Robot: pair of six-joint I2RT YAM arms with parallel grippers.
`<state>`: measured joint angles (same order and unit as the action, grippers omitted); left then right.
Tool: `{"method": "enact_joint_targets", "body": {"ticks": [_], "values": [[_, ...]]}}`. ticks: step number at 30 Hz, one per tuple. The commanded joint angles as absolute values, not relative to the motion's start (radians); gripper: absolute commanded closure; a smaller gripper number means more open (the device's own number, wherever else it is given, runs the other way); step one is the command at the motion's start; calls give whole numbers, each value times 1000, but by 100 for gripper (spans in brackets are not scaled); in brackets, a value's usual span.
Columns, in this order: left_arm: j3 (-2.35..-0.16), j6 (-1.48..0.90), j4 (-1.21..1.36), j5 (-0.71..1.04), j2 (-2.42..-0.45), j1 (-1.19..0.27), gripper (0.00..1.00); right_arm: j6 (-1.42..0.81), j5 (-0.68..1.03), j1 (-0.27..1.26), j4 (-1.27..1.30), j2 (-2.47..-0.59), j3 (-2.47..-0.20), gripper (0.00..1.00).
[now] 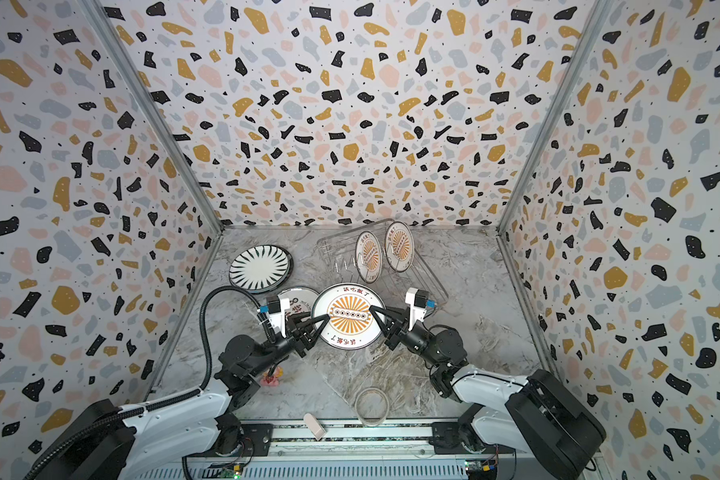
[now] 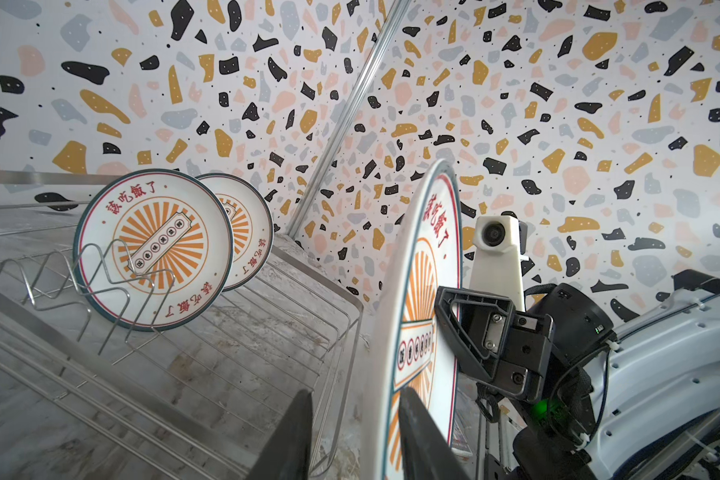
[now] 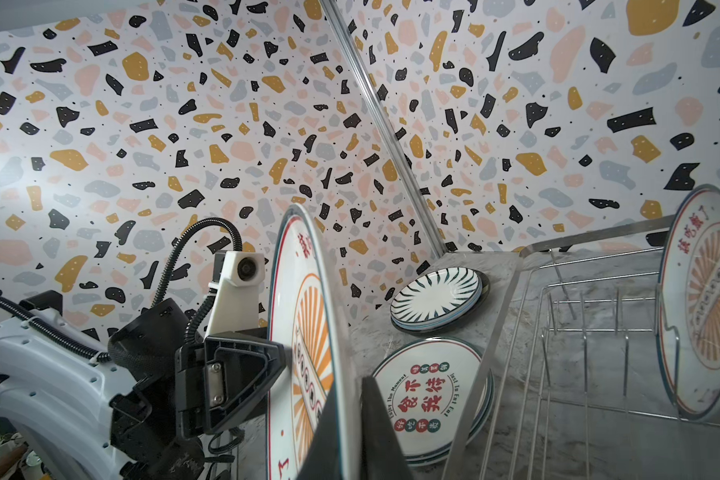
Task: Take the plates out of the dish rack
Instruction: 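Hold the sunburst plate upright with the right gripper while the left gripper grasps its rim, then open the right gripper and pull it back while the left gripper holds the plate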
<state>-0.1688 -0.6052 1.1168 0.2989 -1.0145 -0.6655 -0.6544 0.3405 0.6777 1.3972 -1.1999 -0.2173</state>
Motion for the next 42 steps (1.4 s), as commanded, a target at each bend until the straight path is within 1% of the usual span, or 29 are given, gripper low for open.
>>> {"method": "enact_joint_targets", "body": {"ticks": [1, 4, 6, 9, 11, 13, 15, 17, 23, 29, 32, 33, 35, 37, 38, 39, 41, 42], "values": [[-164, -618, 1170, 323, -1003, -672, 74, -674, 330, 673, 1485, -1209, -267, 95], [-167, -619, 1148, 312, -1006, -672, 82, -676, 337, 673, 1483, -1232, -277, 95], [-172, -621, 1132, 300, -1005, -672, 85, -677, 343, 673, 1478, -1244, -285, 94], [-173, -633, 1117, 279, -998, -672, 95, -662, 348, 675, 1437, -1257, -307, 90], [-170, -642, 1114, 252, -994, -672, 98, -654, 348, 676, 1407, -1268, -322, 86], [-170, -659, 1113, 224, -991, -672, 100, -652, 338, 678, 1395, -1277, -329, 80], [-165, -678, 1116, 187, -981, -672, 100, -643, 321, 680, 1379, -1284, -335, 79], [-149, -699, 1134, 151, -963, -672, 100, -620, 262, 696, 1338, -1283, -343, 78], [-132, -715, 1137, 118, -902, -672, 100, -530, 0, 767, 1102, -1264, -404, 56], [-136, -718, 1050, 42, -831, -670, 100, -513, -102, 778, 1052, -1252, -413, 49], [-173, -731, 899, -79, -782, -667, 100, -496, -192, 799, 1009, -1235, -419, 41], [-179, -729, 861, -116, -765, -667, 100, -490, -217, 809, 1003, -1229, -419, 37], [-172, -728, 830, -169, -735, -667, 100, -475, -236, 823, 1008, -1218, -413, 26], [-156, -739, 819, -226, -716, -662, 100, -456, -225, 836, 1055, -1207, -393, 22], [-150, -750, 815, -251, -712, -654, 100, -442, -206, 842, 1106, -1204, -371, 21], [-141, -764, 812, -279, -708, -640, 100, -428, -183, 850, 1183, -1202, -342, 17], [-130, -787, 823, -268, -702, -604, 100, -419, -146, 860, 1264, -1195, -310, 8], [-123, -801, 833, -253, -697, -583, 100, -412, -126, 864, 1273, -1194, -308, 1]]}}
